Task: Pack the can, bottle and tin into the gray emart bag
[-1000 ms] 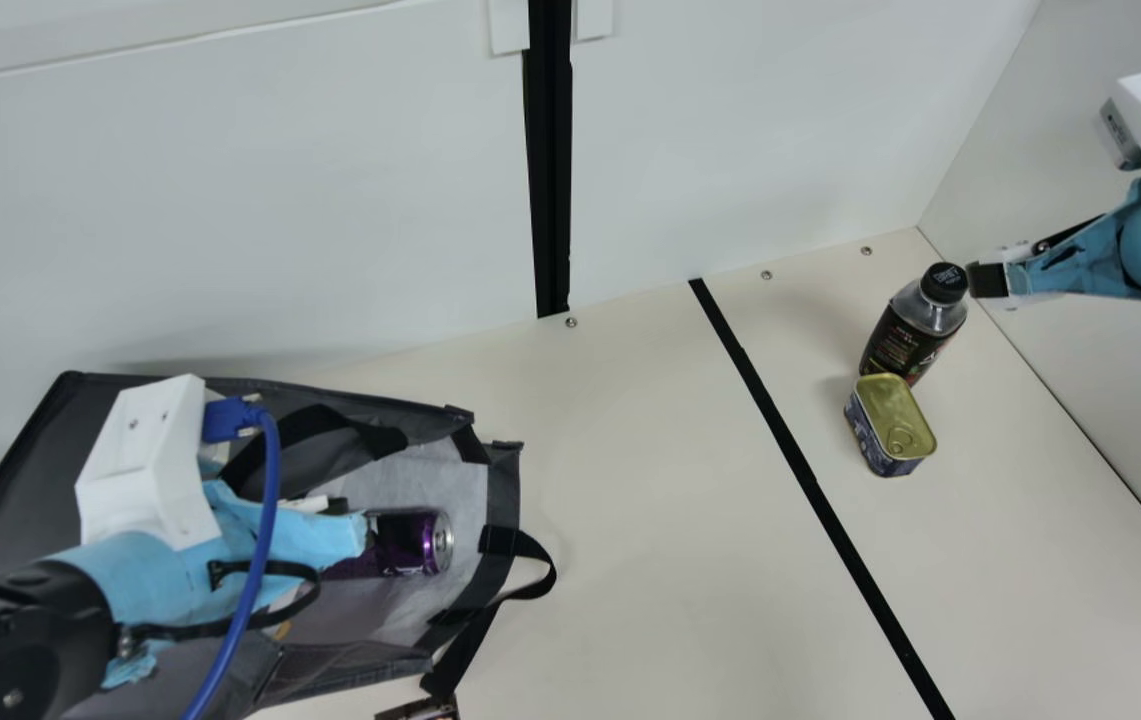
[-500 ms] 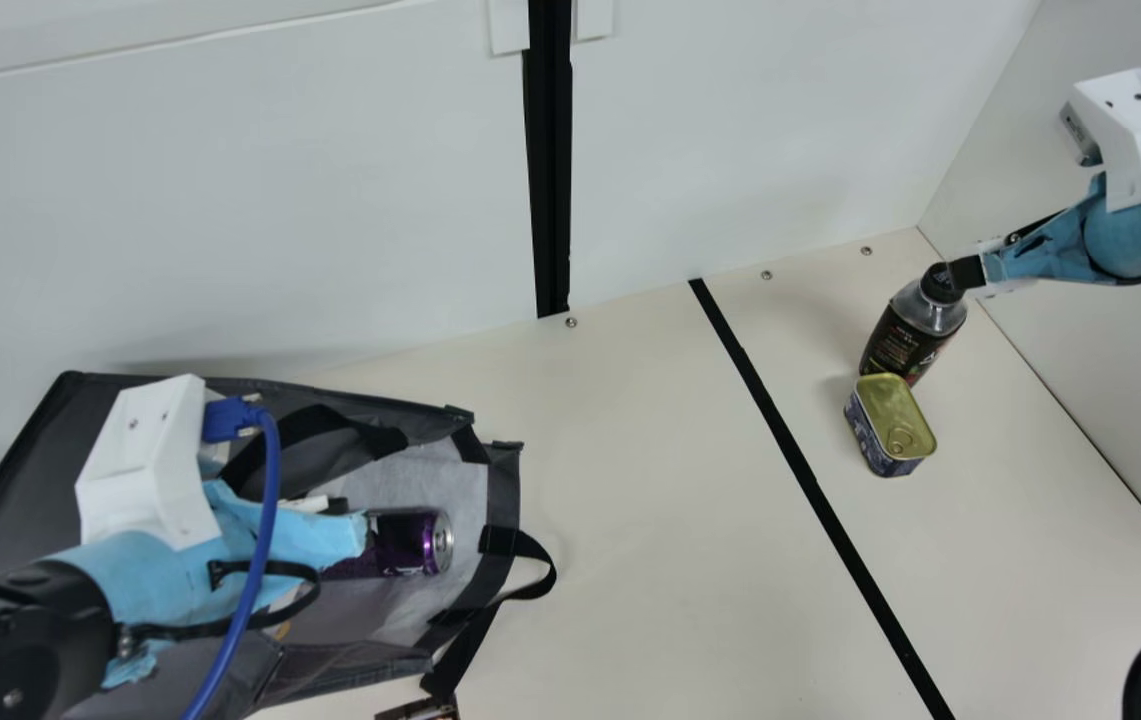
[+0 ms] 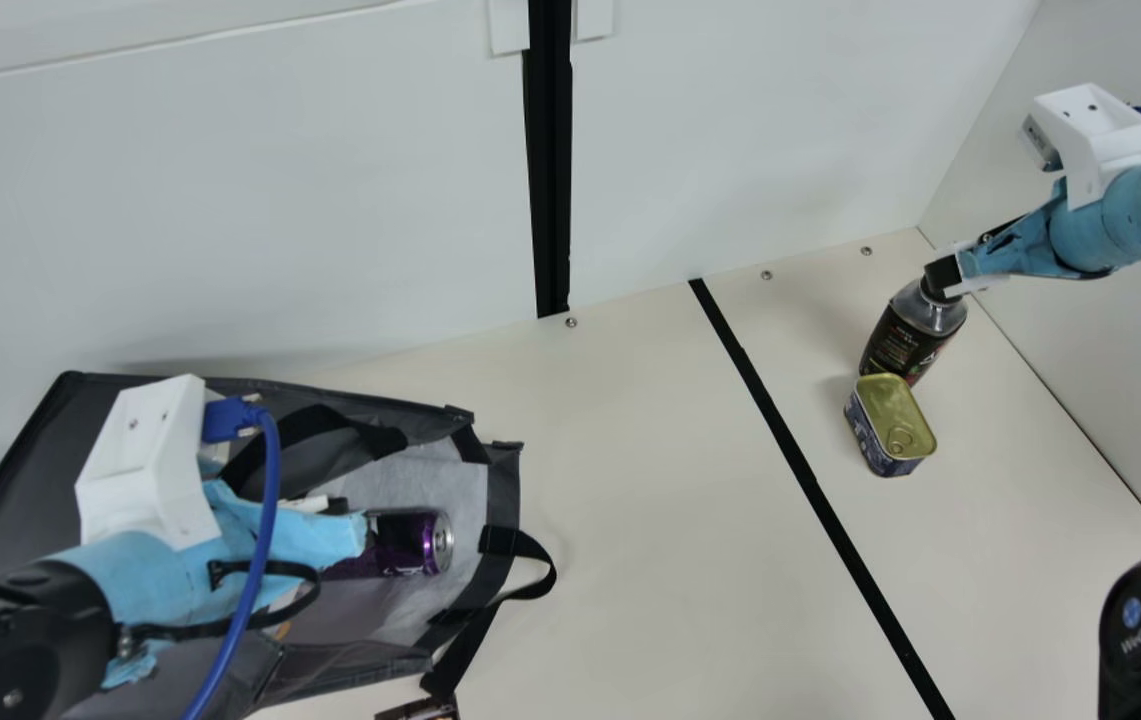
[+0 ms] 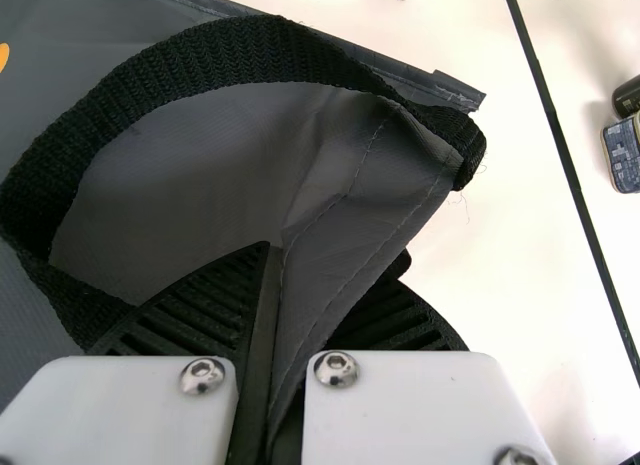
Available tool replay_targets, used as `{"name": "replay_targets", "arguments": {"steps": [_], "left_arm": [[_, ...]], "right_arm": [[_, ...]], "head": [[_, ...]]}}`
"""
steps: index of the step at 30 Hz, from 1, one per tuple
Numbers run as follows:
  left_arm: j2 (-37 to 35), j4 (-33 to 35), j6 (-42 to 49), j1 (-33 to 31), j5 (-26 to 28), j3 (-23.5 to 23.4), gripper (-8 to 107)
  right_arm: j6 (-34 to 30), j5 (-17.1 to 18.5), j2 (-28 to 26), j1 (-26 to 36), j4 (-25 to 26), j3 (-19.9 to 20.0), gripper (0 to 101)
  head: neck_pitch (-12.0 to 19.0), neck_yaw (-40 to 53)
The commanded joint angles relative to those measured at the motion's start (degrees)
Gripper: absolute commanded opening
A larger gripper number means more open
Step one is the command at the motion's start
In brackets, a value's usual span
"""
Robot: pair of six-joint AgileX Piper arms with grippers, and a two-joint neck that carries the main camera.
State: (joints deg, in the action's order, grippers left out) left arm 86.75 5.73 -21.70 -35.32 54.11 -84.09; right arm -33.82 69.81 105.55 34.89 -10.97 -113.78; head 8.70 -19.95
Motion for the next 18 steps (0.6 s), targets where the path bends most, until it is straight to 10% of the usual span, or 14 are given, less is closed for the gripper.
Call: {"name": "replay_targets", "arguments": {"steps": [1,18], "left_arm": [[0.0,0.0,0.0,0.0,0.0,0.0,10],[0.0,0.0,0.0,0.0,0.0,0.0,10]], "right_arm": [[0.2,0.1,0.9,-0.2,0.1,-0.6,91],[1.2,0.1,8.0,-2.1,1.1,-5.4,91]], "head": [[1.3,0.0],[1.3,0.0]]}}
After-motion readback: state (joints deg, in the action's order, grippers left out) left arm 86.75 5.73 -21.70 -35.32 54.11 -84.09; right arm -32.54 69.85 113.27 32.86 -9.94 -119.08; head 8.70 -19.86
